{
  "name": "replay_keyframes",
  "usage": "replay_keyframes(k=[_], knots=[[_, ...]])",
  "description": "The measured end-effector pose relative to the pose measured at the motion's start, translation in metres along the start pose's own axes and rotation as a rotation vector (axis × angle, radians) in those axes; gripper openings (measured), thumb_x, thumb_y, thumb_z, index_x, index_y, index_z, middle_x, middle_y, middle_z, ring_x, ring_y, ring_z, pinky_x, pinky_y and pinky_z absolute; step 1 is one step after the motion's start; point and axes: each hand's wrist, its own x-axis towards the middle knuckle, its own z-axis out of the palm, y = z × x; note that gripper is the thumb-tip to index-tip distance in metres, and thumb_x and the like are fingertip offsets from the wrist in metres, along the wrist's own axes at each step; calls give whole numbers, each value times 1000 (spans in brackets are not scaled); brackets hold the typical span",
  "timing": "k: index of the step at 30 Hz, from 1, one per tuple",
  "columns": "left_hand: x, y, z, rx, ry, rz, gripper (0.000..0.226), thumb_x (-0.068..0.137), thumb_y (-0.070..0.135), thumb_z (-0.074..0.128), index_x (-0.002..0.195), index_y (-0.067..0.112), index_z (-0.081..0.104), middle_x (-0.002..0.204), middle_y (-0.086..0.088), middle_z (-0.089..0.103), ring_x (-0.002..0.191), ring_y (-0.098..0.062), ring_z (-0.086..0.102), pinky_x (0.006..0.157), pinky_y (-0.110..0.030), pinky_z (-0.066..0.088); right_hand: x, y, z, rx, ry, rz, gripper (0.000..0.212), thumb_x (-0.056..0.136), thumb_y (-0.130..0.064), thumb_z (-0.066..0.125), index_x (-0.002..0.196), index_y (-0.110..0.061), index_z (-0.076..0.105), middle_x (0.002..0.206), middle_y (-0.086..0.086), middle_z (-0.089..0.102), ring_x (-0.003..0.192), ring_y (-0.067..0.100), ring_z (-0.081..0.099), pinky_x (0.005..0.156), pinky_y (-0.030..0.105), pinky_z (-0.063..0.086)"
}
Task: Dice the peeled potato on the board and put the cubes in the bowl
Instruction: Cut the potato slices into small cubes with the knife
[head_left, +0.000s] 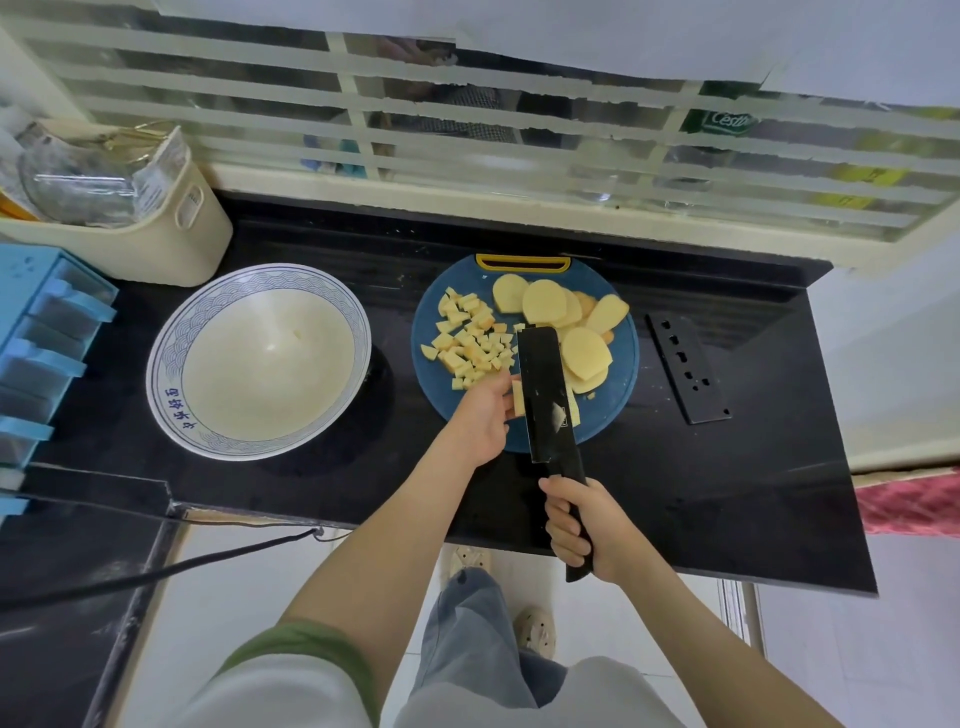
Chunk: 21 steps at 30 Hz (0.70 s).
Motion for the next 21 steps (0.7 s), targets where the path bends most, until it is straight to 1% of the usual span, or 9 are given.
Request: replay_keyframes(k=[2,6,8,11,14,15,16,18,21], knots=[[0,1,0,8,43,22,26,103,22,33,112,18,57,111,-2,61,93,-12,51,100,-35,22,1,-1,1,-10,0,-8,42,97,-17,54,56,-12,46,47,4,39,32,14,36,35,21,32],[3,11,-2,195,208,14,26,101,22,36,101,16,62,81,3,56,71,-9,45,82,-28,34,1,-4,-2,24,65,-50,43,98,-18,53,57,-10,43,46,5,35,32,14,33,35,22,30],[6,12,-3,347,255,43,26,101,27,37,104,16,60,78,4,58,68,-9,47,67,-24,37,0,-9,-8,35,117,-68,41,97,-18,53,58,-10,42,47,6,35,31,15,33,35,22,29],[6,8,4,537,255,161,24,102,27,34,101,13,52,83,-1,58,71,-13,49,64,-26,38,-4,-16,-16,-43,178,-77,39,98,-17,53,61,-11,43,48,6,35,32,16,32,34,23,29],[7,4,18,709,278,232,17,98,17,43,90,4,50,81,-10,51,75,-23,51,62,-31,39,-9,-21,-21,-166,238,-67,39,99,-17,53,62,-10,43,49,7,37,33,17,32,34,23,30],[7,2,24,761,282,230,19,96,15,46,102,-2,51,88,-14,54,80,-27,55,64,-34,43,-11,-22,-23,-214,257,-71,39,99,-17,53,63,-10,42,48,7,38,33,17,32,35,23,30],[8,-1,28,815,288,219,33,93,16,50,118,-7,46,105,-19,55,93,-30,57,72,-38,47,-13,-22,-24,-267,276,-74,38,99,-16,53,64,-9,42,47,7,38,33,17,32,35,23,30],[6,-7,40,969,308,200,60,90,25,57,136,-2,30,136,-19,38,121,-32,45,94,-39,44,-16,-22,-25,-370,324,-66,38,99,-16,53,64,-9,41,44,6,38,32,18,31,35,23,31],[3,-19,55,1265,397,244,75,85,44,61,138,6,23,139,-14,28,129,-31,32,99,-41,38,-21,-18,-30,-423,413,-53,34,99,-14,52,67,-8,43,40,4,38,31,18,32,35,25,31]])
